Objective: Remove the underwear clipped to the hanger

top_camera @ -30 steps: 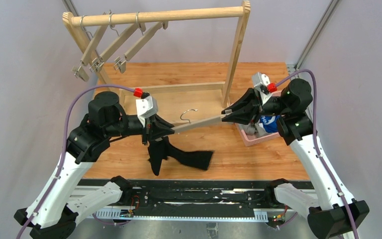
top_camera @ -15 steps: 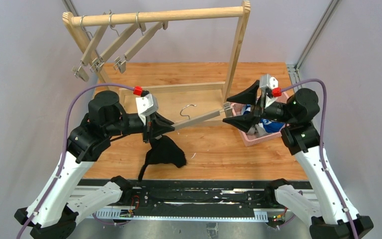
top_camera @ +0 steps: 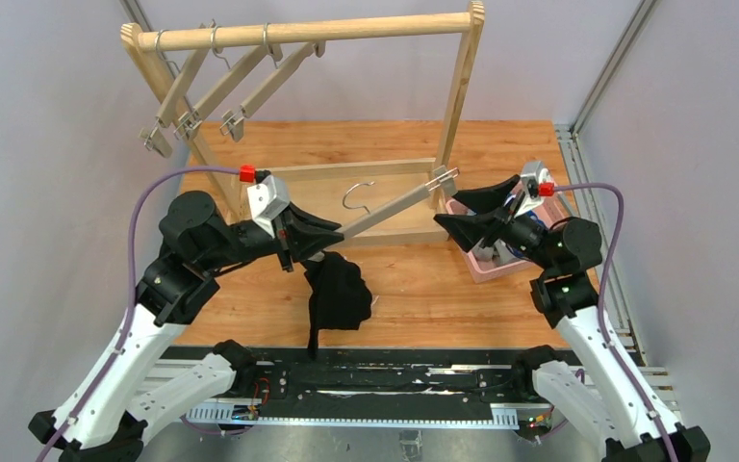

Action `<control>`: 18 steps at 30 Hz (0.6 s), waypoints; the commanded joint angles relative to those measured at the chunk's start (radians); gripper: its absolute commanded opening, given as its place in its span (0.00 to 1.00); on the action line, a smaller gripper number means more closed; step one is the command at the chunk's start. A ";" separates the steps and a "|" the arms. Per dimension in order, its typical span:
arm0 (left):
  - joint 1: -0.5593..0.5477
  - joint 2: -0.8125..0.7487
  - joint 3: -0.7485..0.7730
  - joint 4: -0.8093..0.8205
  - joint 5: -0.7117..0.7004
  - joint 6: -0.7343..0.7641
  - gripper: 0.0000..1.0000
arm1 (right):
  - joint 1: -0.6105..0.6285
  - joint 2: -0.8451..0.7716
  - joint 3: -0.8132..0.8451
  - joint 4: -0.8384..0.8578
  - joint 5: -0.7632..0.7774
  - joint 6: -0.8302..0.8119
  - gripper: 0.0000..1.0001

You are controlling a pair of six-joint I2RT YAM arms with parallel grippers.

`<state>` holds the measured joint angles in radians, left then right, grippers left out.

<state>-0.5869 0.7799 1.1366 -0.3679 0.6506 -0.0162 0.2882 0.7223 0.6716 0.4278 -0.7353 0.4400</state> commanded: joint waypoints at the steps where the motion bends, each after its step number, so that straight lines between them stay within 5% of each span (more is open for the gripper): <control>1: -0.004 0.005 -0.062 0.215 0.007 -0.112 0.00 | 0.014 0.038 -0.043 0.388 0.021 0.220 0.78; 4: -0.005 0.015 -0.111 0.346 0.015 -0.185 0.00 | 0.014 0.087 -0.073 0.609 0.012 0.333 0.86; 11: -0.005 0.061 -0.155 0.537 0.009 -0.323 0.00 | 0.019 0.234 -0.064 0.981 -0.001 0.524 0.85; 18: -0.005 0.098 -0.192 0.696 0.013 -0.438 0.00 | 0.051 0.317 -0.035 1.089 0.019 0.563 0.82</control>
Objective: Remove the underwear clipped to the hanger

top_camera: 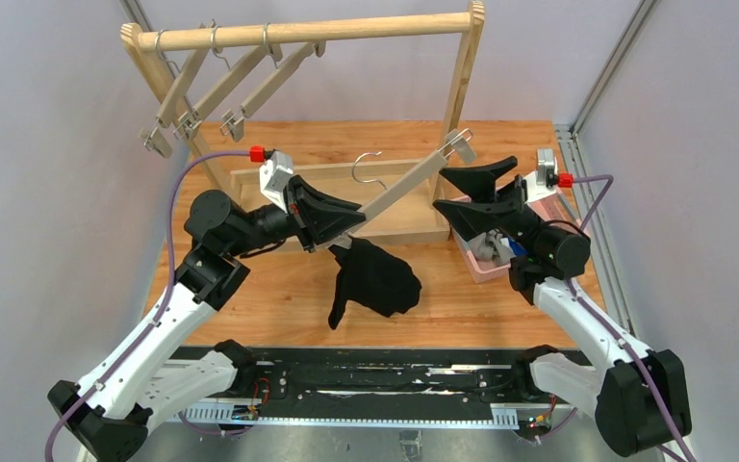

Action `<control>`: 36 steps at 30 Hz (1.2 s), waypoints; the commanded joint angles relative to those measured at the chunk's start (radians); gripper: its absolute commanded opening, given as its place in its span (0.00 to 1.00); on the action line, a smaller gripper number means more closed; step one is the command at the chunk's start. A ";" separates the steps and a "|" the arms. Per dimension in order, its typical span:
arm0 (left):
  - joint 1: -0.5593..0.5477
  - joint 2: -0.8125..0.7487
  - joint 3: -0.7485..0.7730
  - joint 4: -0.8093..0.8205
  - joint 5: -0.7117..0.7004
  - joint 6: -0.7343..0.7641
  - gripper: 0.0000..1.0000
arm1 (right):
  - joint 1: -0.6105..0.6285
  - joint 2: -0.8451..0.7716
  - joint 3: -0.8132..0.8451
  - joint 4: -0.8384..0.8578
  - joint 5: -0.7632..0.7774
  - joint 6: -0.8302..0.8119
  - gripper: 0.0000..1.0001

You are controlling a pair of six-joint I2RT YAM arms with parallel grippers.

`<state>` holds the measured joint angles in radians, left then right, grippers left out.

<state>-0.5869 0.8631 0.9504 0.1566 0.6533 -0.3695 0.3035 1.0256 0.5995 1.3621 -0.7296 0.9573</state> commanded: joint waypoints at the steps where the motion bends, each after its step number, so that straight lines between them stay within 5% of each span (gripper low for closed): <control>1: -0.005 0.018 -0.008 0.181 0.012 -0.090 0.00 | 0.045 0.017 0.044 0.154 0.017 0.038 0.82; 24: -0.005 0.003 -0.058 0.251 0.014 -0.116 0.00 | 0.187 0.223 0.301 0.152 0.045 -0.020 0.65; 32: -0.005 0.017 -0.055 0.299 0.003 -0.142 0.00 | 0.207 0.236 0.314 0.106 0.022 -0.047 0.40; 35: -0.005 0.028 -0.058 0.322 0.003 -0.154 0.00 | 0.216 0.243 0.334 0.082 0.001 -0.063 0.03; 36: -0.005 0.028 -0.059 0.327 0.002 -0.155 0.00 | 0.219 0.243 0.336 0.073 -0.002 -0.073 0.01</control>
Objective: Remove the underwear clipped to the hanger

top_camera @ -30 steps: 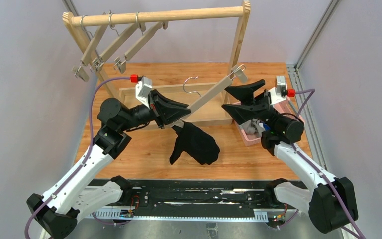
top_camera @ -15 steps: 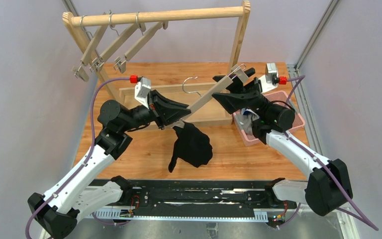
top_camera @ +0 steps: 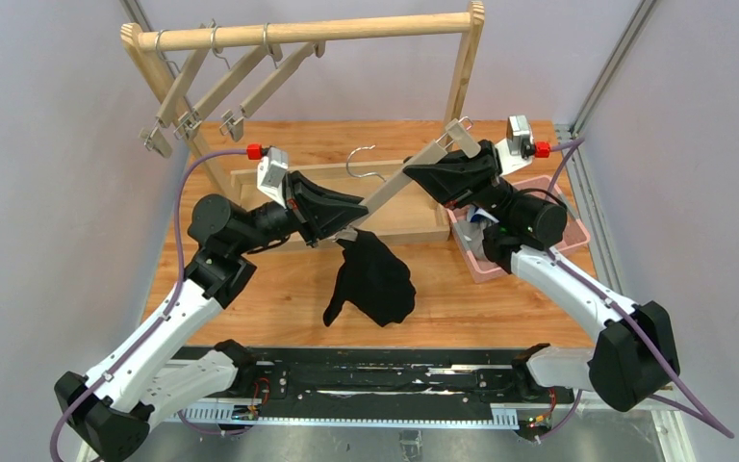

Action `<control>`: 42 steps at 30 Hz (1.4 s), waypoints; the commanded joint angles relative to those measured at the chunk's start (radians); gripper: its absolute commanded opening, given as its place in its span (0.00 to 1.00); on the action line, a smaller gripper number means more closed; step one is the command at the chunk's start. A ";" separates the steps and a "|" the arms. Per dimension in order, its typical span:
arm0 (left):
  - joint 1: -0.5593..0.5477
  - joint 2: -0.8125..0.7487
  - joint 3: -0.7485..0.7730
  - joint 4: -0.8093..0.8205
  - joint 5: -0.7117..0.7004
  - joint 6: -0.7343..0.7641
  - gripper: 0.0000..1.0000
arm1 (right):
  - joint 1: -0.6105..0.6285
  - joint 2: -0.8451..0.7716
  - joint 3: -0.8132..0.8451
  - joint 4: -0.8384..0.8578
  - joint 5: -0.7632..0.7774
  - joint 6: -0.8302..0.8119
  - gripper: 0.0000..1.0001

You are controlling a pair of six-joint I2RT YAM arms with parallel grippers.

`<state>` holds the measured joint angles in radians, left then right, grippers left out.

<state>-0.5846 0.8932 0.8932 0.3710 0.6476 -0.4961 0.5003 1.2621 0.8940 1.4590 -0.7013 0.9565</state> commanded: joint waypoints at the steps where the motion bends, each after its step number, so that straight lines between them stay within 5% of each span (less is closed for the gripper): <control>1: -0.008 -0.003 -0.002 0.114 0.008 -0.028 0.00 | 0.025 0.006 0.041 -0.027 -0.032 -0.080 0.01; 7: -0.008 -0.018 -0.011 0.114 -0.009 -0.031 0.01 | 0.031 -0.013 0.019 -0.049 -0.013 -0.135 0.01; 17: -0.008 -0.078 -0.089 0.091 -0.041 0.014 0.42 | 0.033 -0.035 0.012 -0.048 0.010 -0.120 0.01; 29: -0.008 -0.178 -0.090 -0.285 -0.193 0.264 0.57 | 0.033 -0.070 -0.006 0.009 0.023 -0.055 0.01; 42: -0.008 -0.149 -0.119 -0.205 -0.160 0.235 0.64 | 0.035 -0.117 -0.019 -0.001 0.007 -0.048 0.01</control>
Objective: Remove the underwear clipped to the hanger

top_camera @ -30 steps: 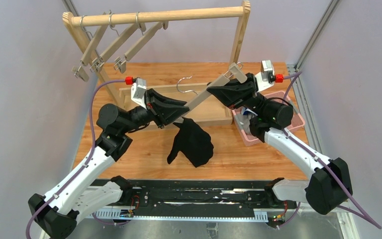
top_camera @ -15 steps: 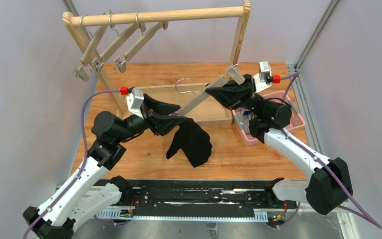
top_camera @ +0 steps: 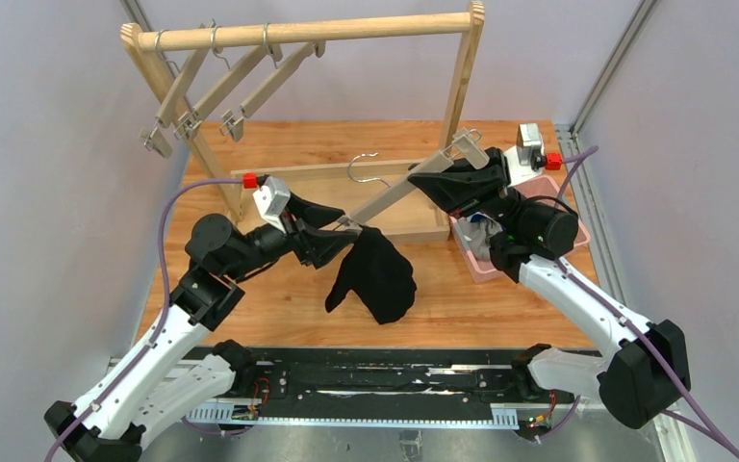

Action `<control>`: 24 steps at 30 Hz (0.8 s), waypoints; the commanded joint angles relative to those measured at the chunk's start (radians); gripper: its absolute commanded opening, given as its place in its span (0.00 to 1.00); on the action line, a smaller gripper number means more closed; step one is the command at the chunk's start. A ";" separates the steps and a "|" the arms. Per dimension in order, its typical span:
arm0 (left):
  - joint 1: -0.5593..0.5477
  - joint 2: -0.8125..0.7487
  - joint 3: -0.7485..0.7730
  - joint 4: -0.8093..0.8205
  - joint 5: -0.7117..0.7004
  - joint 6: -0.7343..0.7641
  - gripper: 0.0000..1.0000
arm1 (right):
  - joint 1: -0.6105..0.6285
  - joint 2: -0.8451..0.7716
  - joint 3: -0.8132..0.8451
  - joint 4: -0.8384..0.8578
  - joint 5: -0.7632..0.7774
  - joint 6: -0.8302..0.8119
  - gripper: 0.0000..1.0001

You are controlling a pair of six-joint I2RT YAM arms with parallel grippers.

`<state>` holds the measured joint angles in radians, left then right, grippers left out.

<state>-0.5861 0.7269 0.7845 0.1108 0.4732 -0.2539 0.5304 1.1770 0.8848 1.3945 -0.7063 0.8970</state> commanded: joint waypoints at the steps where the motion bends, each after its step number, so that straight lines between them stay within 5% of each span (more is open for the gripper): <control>1: -0.006 0.022 -0.012 0.074 0.024 -0.017 0.64 | 0.005 -0.033 -0.011 0.061 0.012 0.010 0.01; 12: -0.006 0.039 -0.017 0.183 0.104 -0.072 0.60 | 0.004 -0.035 -0.025 0.046 0.008 -0.004 0.01; 14: -0.006 0.047 -0.016 0.191 0.133 -0.069 0.46 | 0.004 -0.035 -0.027 0.044 0.009 -0.003 0.01; 18: -0.006 0.073 -0.007 0.191 0.176 -0.080 0.01 | 0.005 -0.037 -0.032 0.041 0.011 -0.004 0.01; 22: -0.006 0.081 0.000 0.191 0.186 -0.083 0.01 | 0.005 -0.038 -0.026 0.034 0.007 -0.005 0.01; 24: -0.006 0.078 0.004 0.191 0.179 -0.086 0.23 | 0.005 -0.039 -0.027 0.031 0.005 -0.007 0.01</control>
<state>-0.5861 0.7971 0.7719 0.2832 0.6598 -0.3225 0.5297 1.1606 0.8570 1.3849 -0.6964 0.8978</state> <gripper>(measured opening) 0.113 0.105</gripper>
